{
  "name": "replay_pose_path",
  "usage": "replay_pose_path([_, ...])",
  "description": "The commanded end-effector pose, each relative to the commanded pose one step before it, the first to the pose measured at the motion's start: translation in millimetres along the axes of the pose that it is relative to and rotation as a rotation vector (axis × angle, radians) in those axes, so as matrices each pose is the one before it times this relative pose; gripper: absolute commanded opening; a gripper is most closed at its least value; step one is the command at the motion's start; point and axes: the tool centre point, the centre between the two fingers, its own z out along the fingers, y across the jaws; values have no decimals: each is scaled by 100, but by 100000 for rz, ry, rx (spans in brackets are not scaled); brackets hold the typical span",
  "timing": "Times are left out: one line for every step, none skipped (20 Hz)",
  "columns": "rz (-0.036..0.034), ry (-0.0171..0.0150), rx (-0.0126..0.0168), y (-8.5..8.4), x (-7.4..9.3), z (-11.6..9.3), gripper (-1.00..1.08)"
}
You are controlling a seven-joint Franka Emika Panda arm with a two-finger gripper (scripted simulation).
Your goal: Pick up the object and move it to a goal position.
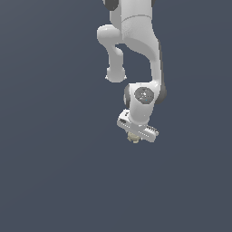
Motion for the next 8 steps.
replay_pose_path([71, 34, 8, -31, -815, -100, -100])
replay_pose_path([0, 0, 0, -23, -230, -25, -100])
replay_pose_path([0, 0, 0, -22, -188, -21, -100])
replay_pose_path([0, 0, 0, -22, -146, -17, -100])
replay_pose_path([0, 0, 0, -22, -104, -13, -100])
replay_pose_path([0, 0, 0, -23, -62, -8, -100])
replay_pose_path([0, 0, 0, -23, -20, -4, -100])
replay_pose_path([0, 0, 0, -12, 7, -1, -100])
